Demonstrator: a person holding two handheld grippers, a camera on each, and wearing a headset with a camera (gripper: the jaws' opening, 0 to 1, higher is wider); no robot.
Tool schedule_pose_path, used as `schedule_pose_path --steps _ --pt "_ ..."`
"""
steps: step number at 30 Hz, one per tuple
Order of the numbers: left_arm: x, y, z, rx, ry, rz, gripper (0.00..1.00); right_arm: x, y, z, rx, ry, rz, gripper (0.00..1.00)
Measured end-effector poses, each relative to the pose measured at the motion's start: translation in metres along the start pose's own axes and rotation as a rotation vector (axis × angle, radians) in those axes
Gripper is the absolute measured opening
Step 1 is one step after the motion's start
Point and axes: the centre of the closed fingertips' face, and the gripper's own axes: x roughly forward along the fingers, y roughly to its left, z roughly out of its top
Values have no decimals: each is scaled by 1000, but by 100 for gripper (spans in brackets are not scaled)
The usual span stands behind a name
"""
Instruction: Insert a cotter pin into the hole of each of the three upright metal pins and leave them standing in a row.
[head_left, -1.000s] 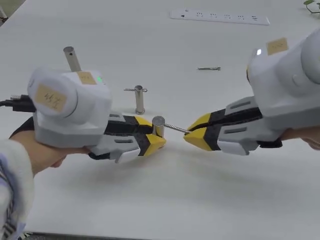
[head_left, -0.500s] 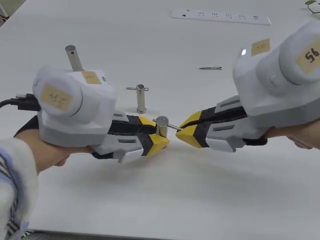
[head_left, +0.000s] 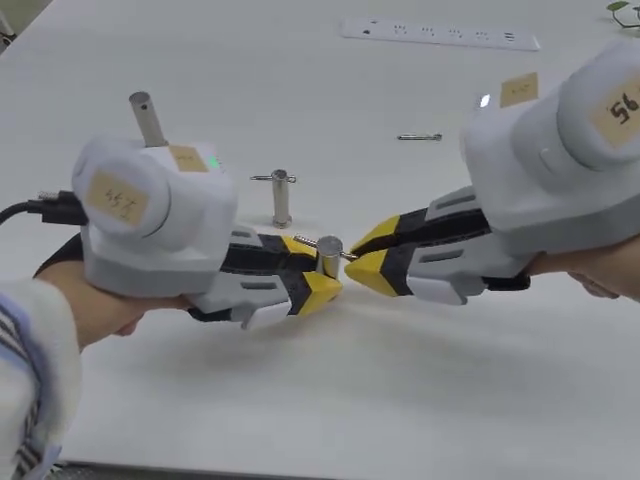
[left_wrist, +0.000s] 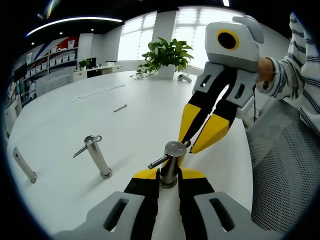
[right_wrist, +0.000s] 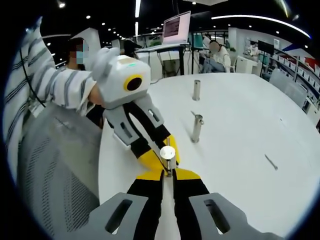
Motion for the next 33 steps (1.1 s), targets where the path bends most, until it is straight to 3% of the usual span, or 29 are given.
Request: schedule_pose_path --steps 5,19,28,33 --pt "0 0 0 0 3 1 13 -4 -3 -2 21 -5 -6 3" --pt "1 1 -1 -7 8 2 13 1 -2 2 14 -19 -4 3" --pt "2 1 -1 -5 13 0 13 1 -5 -2 9 -20 -12 13" --pt "2 1 -1 7 21 -1 13 3 -8 6 28 -61 -18 17"
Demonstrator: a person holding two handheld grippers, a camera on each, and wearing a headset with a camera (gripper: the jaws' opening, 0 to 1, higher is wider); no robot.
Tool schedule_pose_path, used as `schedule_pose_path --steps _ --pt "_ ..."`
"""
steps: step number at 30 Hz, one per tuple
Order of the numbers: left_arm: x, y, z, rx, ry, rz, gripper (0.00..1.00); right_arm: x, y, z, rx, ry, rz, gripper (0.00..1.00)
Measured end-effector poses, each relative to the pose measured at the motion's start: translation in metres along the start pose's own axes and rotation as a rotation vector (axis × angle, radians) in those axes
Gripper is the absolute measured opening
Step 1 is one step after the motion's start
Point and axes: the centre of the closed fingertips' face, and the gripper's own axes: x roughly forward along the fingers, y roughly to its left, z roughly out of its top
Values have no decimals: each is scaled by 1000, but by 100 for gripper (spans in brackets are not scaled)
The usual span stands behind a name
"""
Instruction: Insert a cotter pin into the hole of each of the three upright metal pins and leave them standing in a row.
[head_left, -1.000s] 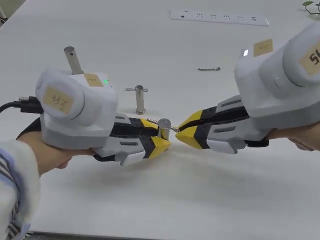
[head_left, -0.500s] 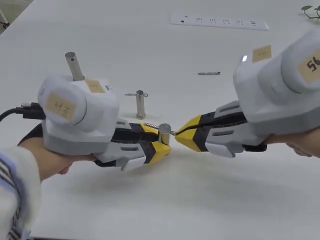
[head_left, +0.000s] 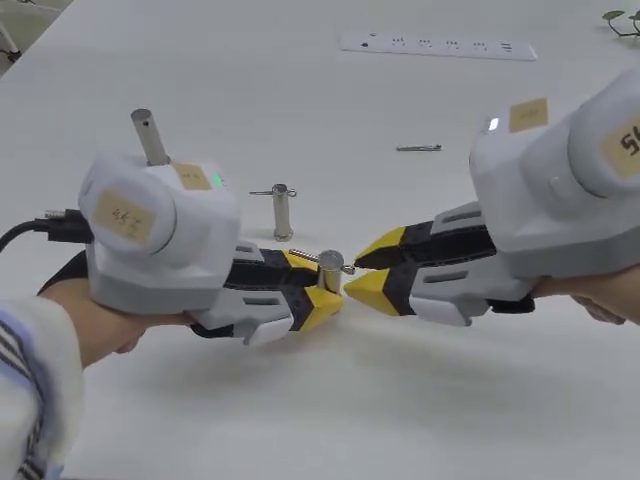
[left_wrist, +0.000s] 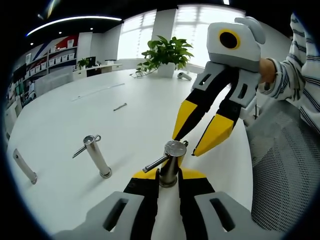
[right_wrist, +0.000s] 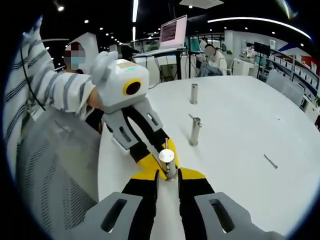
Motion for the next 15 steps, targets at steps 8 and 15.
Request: schedule_pose_path --steps 8,15 --pt "-4 2 -1 1 27 -3 20 3 -1 4 -45 -11 -9 20" --pt "-8 0 -9 18 54 -16 38 8 -2 7 -35 -38 -20 21"
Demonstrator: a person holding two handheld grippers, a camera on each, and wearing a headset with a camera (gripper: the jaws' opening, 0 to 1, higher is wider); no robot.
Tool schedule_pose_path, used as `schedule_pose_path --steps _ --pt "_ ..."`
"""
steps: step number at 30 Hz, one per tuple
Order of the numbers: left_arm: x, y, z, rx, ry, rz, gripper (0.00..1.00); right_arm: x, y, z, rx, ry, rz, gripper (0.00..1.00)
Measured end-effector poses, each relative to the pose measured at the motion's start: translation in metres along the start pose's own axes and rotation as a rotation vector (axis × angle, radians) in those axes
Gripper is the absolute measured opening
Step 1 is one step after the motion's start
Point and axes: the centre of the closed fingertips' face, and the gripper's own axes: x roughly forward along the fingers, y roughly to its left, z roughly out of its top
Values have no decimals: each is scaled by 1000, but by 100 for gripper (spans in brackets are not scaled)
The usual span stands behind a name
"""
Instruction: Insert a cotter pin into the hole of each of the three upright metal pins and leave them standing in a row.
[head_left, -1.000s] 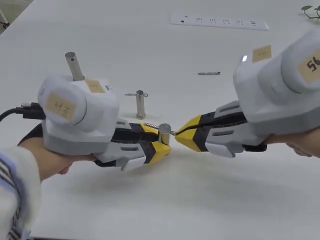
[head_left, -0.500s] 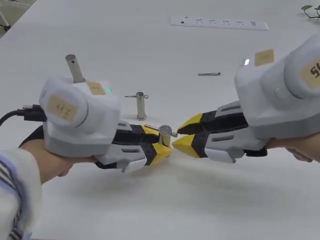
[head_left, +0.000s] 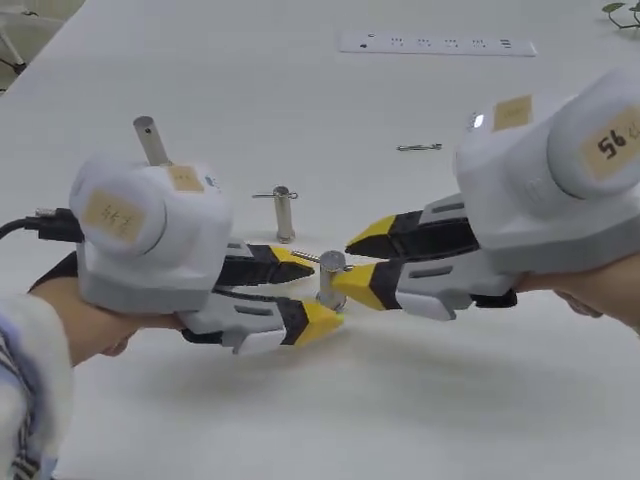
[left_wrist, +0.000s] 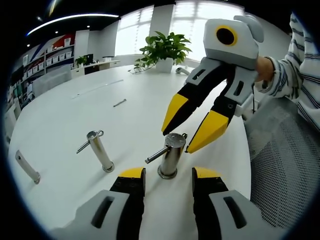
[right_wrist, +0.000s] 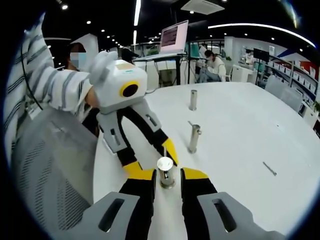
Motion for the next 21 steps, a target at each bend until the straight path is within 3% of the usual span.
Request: schedule_pose_path --steps 8,11,14,21 --pt "-7 -1 -9 16 16 -6 58 6 4 3 -11 -13 17 21" --pt "-11 1 -11 13 12 9 68 9 4 4 -10 -15 16 20" --pt "-14 4 -12 -8 -3 21 71 11 4 4 3 -20 17 20" --pt "-23 14 -14 -21 -13 60 96 14 6 4 5 -17 23 19"
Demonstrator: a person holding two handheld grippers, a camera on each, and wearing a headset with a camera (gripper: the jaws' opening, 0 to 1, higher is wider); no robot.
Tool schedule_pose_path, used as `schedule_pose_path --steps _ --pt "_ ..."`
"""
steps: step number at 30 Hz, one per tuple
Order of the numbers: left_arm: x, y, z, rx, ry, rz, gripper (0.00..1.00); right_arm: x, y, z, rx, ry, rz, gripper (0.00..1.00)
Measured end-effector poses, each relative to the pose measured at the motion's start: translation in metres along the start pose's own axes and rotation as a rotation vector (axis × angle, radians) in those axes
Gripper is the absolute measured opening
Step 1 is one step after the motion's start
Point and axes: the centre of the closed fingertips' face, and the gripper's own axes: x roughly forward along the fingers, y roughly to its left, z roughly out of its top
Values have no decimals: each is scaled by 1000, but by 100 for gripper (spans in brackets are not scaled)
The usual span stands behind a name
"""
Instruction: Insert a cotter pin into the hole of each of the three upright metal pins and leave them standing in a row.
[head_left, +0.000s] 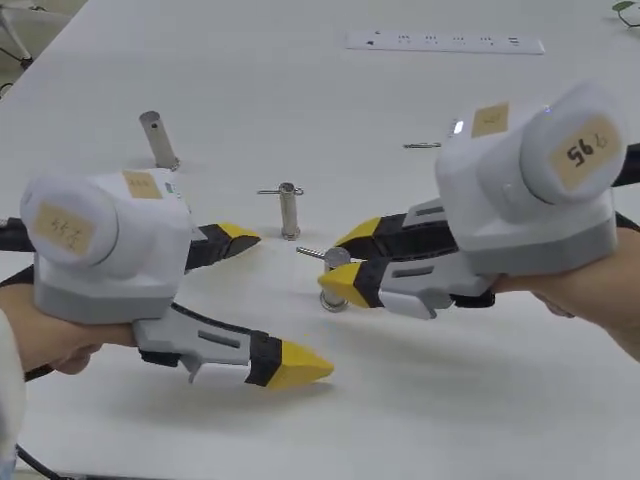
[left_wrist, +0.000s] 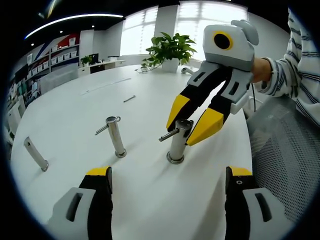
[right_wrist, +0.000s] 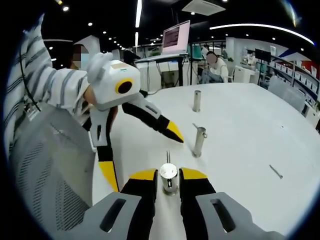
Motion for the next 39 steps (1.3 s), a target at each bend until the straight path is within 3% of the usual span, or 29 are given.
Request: schedule_pose_path --steps 9,13,17,23,26,29,32,35,39 --pt "-6 7 -3 -32 -12 28 99 3 1 -1 -11 8 -4 16" --pt "-7 10 -7 -43 -4 45 99 2 2 -1 -77 19 -8 15" --pt "-8 11 -11 -50 9 47 99 2 1 -1 -81 18 -3 14" --pt "-12 14 -9 -65 -4 58 99 0 0 -2 -100 45 48 13" --pt "-13 15 -7 -71 -12 60 99 -2 -1 -4 -161 68 74 13" --pt "-15 15 -7 -65 -9 58 99 -7 -8 -4 -161 64 97 13" --pt "-19 18 -12 -56 24 69 99 -11 -13 -1 -204 53 120 13" --pt "-23 21 -10 -62 20 73 99 -16 -21 1 -268 34 152 13" --pt "-27 25 -6 -69 5 86 99 -19 -33 0 -270 40 177 13"
